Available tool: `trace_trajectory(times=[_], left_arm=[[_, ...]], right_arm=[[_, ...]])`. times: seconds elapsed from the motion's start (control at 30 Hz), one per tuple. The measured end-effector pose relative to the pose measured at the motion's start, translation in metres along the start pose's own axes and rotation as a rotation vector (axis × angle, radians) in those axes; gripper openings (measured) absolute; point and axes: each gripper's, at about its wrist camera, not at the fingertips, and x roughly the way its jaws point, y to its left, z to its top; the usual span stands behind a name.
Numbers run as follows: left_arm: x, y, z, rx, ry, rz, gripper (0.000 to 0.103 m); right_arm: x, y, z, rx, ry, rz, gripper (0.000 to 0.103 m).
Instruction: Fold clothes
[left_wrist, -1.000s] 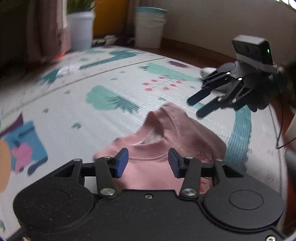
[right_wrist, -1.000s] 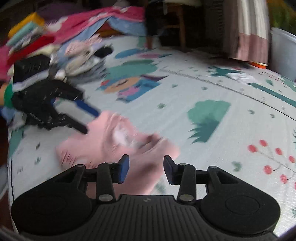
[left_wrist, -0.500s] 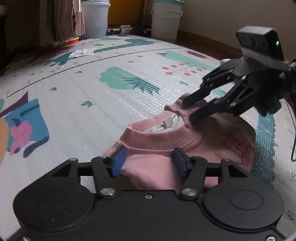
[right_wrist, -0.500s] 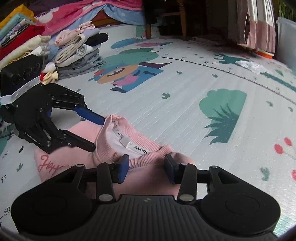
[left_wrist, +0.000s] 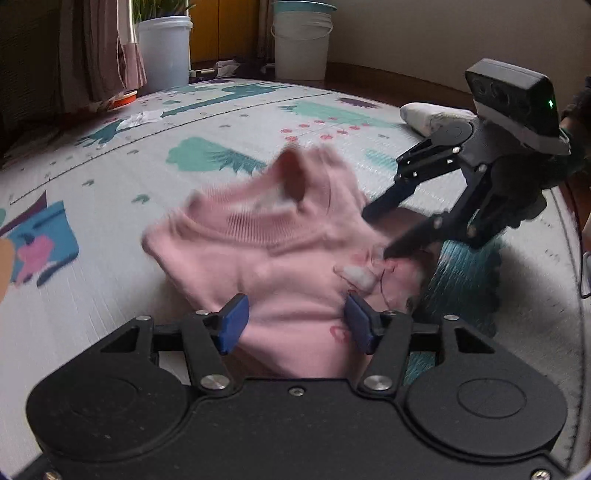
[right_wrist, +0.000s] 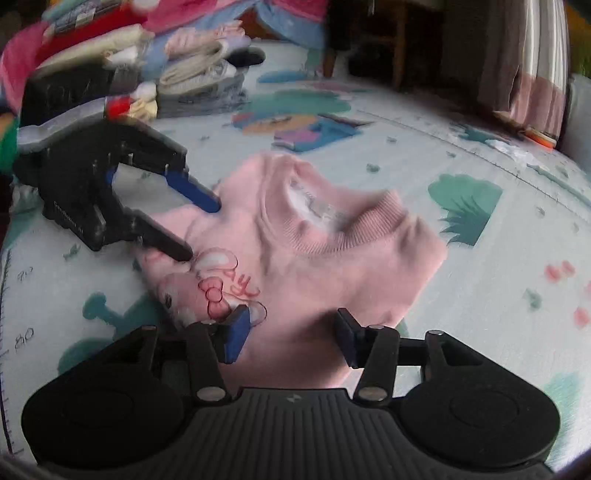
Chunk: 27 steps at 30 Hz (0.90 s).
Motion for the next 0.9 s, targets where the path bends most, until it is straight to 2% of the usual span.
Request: trace_trajectory(times=[0.1, 0.2, 0.23, 0.3, 0.37, 0.43, 0.5, 0.6, 0.7, 0.77, 0.8, 0.83, 0.87, 0.9], left_arm=[[0.0, 0.0, -0.006, 0.008, -0.029, 0.003, 0.061], [-0.004, 0.001, 0.008, -0.006, 0.02, 0.006, 0.06], [-0.011, 0.002, 0.015, -0.034, 0.012, 0.014, 0.06], [-0.028, 0.014, 0.021, -0.166, -0.037, 0.031, 0.06], [-0.034, 0.036, 0.017, -0.368, -0.043, 0.043, 0.06], [-0.034, 0.053, 0.008, -0.549, -0.04, 0.028, 0.06], [-0.026, 0.063, -0.002, -0.681, -0.02, 0.006, 0.06], [-0.011, 0.073, -0.014, -0.856, 0.006, -0.054, 0.06], [-0.004, 0.068, -0.018, -0.935, 0.012, -0.093, 0.059], [-0.002, 0.068, -0.02, -0.996, 0.015, -0.104, 0.053], [-0.001, 0.067, -0.021, -1.025, 0.022, -0.108, 0.037], [0.001, 0.067, -0.023, -1.049, 0.039, -0.112, 0.028], [0.003, 0.066, -0.025, -1.069, 0.052, -0.119, 0.027], [0.003, 0.064, -0.027, -1.084, 0.06, -0.135, 0.026]], right_arm=[[0.003, -0.001, 0.002, -0.004, 0.004, 0.004, 0.053], [-0.003, 0.005, 0.015, -0.02, 0.038, -0.038, 0.053], [-0.013, 0.01, 0.017, -0.027, 0.011, -0.065, 0.053], [-0.029, 0.007, 0.019, 0.052, -0.042, -0.086, 0.056], [-0.042, -0.006, 0.017, 0.209, -0.078, -0.106, 0.059], [-0.041, -0.024, 0.011, 0.393, -0.073, -0.084, 0.059], [-0.033, -0.04, 0.001, 0.554, -0.055, -0.048, 0.059], [-0.015, -0.057, -0.012, 0.729, -0.027, 0.02, 0.059], [-0.007, -0.055, -0.019, 0.802, -0.027, 0.034, 0.061], [-0.005, -0.054, -0.022, 0.86, -0.032, 0.06, 0.06], [-0.005, -0.054, -0.024, 0.887, -0.033, 0.074, 0.053], [-0.002, -0.053, -0.024, 0.901, -0.023, 0.09, 0.046], [0.0, -0.051, -0.026, 0.91, -0.001, 0.109, 0.037], [0.0, -0.05, -0.027, 0.915, 0.014, 0.128, 0.036]])
